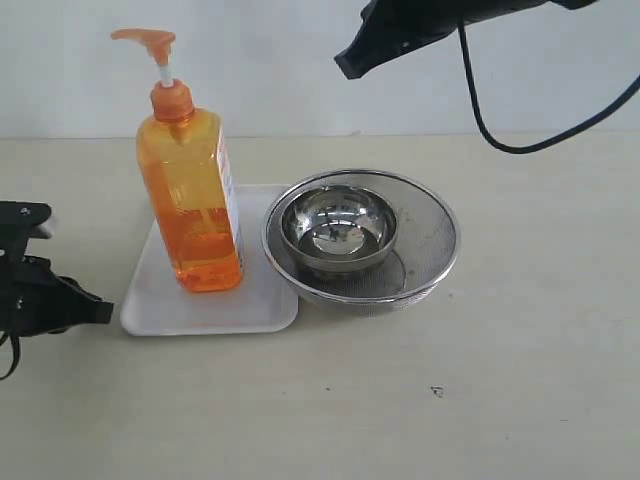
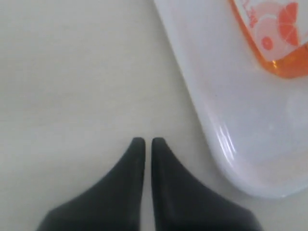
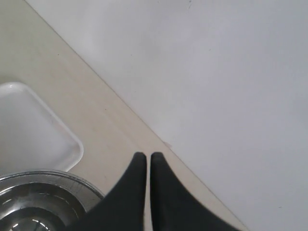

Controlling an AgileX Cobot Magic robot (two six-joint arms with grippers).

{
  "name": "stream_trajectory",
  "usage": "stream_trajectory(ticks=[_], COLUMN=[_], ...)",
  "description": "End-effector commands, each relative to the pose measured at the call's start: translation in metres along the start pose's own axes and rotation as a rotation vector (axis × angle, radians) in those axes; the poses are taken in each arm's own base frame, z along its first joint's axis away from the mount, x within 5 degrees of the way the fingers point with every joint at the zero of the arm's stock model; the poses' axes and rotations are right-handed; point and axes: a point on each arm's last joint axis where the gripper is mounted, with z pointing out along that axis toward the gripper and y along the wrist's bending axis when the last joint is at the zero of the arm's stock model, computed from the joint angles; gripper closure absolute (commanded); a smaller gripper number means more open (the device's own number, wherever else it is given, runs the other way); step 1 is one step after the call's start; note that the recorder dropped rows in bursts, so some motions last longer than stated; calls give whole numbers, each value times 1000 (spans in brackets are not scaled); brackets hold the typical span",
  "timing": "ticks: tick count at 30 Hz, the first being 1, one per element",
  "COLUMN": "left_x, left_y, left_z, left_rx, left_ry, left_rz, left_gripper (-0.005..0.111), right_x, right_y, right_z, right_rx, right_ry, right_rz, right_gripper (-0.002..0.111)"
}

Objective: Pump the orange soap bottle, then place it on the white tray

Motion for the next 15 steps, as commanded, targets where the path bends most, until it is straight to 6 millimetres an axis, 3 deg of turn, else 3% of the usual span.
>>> stream_trajectory(ticks=[1,8,12,15], left_x=[-29,-70,-71,-66], left_y=[-2,-34,-44,-50], left_z=[-36,-120,-165,-198], left_rx=[-66,-54,-146,-197], left_ry=[-154,-491,-555,-620], left_rz=[-7,104,69,19], left_gripper=[102,102,102,102], right_x=[-11,-3,9,19], right_y=[-8,-45,-51,-41], right_z=[-15,-57,-93,-122], right_rx=[33,118,147,145], right_ry=[-61,-1,8,-24], right_rz=[4,142,201,230], right_gripper=[108,108,108,108])
